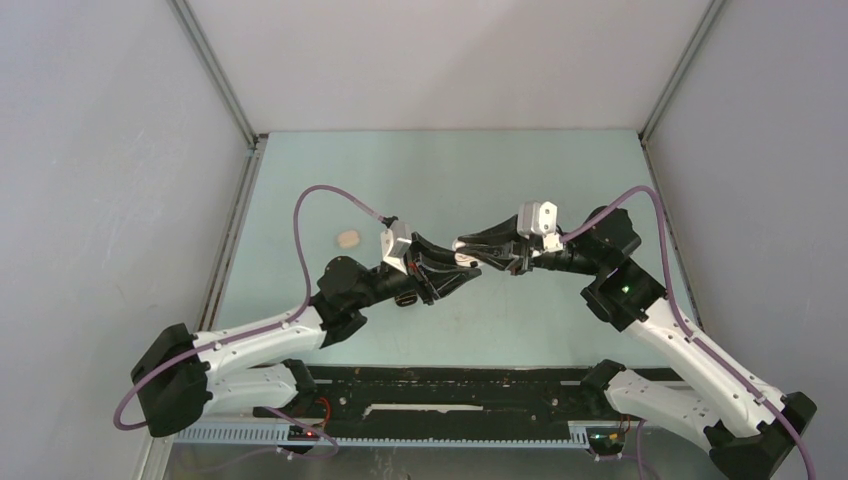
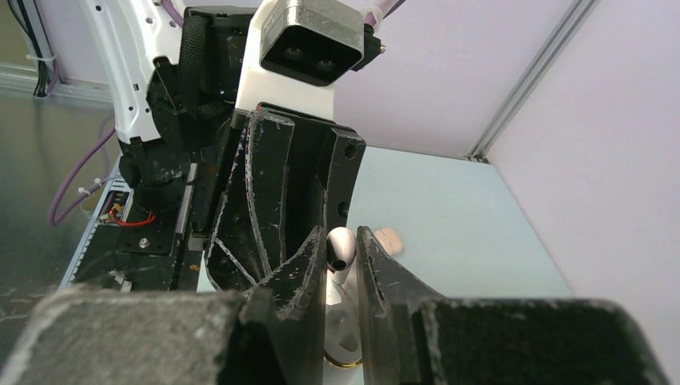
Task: Insert the wireless bluetooth earbuds into the charging case
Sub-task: Insert the left earbud into the left side groove of the charging case.
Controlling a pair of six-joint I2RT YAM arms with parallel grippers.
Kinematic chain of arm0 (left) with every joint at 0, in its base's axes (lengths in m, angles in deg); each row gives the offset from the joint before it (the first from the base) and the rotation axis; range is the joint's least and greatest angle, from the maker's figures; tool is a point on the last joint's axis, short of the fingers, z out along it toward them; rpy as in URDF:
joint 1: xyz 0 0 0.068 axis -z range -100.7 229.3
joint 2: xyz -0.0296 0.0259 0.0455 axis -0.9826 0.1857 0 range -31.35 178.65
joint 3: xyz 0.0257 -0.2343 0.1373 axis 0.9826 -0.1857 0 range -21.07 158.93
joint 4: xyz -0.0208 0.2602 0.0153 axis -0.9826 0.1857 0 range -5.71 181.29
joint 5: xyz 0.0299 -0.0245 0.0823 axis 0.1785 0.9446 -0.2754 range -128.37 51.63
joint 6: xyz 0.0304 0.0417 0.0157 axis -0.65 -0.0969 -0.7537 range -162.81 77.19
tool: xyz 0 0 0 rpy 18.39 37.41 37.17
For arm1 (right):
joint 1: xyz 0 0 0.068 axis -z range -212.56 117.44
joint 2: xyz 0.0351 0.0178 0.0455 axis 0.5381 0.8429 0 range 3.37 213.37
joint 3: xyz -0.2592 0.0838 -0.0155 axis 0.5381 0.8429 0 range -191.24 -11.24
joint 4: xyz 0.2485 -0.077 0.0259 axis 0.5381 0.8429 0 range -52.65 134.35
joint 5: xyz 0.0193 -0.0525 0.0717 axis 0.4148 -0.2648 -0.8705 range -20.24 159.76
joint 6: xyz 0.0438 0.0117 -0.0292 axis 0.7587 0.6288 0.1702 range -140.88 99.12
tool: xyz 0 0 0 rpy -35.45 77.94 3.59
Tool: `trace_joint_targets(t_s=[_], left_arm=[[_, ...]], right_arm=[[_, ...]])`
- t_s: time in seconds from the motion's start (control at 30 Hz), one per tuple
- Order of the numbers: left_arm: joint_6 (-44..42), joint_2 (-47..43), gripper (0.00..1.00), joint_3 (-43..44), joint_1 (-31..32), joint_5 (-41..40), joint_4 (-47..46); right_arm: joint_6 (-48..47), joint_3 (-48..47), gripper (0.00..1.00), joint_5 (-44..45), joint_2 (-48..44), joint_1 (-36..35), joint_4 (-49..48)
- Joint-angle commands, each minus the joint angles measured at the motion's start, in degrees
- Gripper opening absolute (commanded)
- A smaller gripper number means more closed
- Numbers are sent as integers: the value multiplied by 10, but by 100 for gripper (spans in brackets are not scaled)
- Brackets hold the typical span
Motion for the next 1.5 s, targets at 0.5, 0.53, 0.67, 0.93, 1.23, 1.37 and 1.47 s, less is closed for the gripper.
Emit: trace_joint_targets(t_s=[0.5,0.53,0.67,0.93,1.23,1.37,1.47], left_arm=[[-14,-25,0,13,2,-11,-27],[-14,-25,0,13,2,-10,-27],[-14,-24,0,12,2,-11,-27],[-16,-22,0,11,1,-17,-27],[-14,-16,0,12,1,-15,-27],[-15,-18,0,12,2,-16,-27],[-17,-21,0,11,1,-16,-27]], right_arm=[[-9,-2,0,5,-7,-2,14],[-6,-2,0,10,-6,-1,11],[5,-4,0,11,-7,4,-4],[15,-29,0,-15,-6,2,19],[22,-35,0,-27,-7,-5,21],[11,-38,0,-25,-6,-5,35],[2,-38,0,-21,-3,-5,46]])
